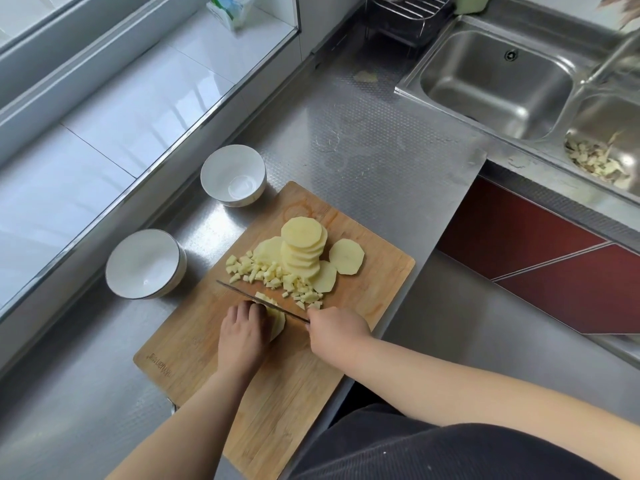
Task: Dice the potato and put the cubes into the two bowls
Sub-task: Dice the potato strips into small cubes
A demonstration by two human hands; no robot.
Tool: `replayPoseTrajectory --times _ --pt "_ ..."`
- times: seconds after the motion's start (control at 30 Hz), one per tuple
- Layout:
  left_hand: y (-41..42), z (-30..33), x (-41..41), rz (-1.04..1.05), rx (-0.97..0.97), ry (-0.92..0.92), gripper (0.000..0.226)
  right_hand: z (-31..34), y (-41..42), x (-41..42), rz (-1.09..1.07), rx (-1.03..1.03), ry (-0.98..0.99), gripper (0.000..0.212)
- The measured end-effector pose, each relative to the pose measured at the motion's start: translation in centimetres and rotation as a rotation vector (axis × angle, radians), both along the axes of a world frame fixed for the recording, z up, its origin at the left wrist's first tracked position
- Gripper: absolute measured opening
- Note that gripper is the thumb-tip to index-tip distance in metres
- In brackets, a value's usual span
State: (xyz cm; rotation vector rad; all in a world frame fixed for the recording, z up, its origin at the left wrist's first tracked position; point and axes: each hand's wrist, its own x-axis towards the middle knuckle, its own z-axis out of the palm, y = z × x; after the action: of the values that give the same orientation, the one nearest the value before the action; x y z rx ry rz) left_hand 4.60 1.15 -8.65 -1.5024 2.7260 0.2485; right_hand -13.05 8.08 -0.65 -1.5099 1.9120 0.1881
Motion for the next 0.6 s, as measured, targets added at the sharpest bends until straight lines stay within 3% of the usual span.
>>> replayPoseTrajectory --times 0.13,0.23,0.5,0.6 --pt "0.0 -0.2 0.0 0.020 0.023 -0.007 0.037 -0.3 -0.4 0.5 -0.018 0.062 0.019 0.022" --pt "0.0 -0.6 0.1 0.025 0.008 0.005 0.022 -0.9 -0.3 0.5 -0.049 0.124 0.021 0.022" --pt "0.1 -0.5 0.2 0.020 0.006 0.014 0.038 -2.3 -0.2 -1.7 -0.249 0.148 -0.173 0.033" --pt "0.1 -0.4 0.4 0.044 0.027 0.060 0.042 -2.1 0.2 -1.9 -0.216 0.101 -0.167 0.034"
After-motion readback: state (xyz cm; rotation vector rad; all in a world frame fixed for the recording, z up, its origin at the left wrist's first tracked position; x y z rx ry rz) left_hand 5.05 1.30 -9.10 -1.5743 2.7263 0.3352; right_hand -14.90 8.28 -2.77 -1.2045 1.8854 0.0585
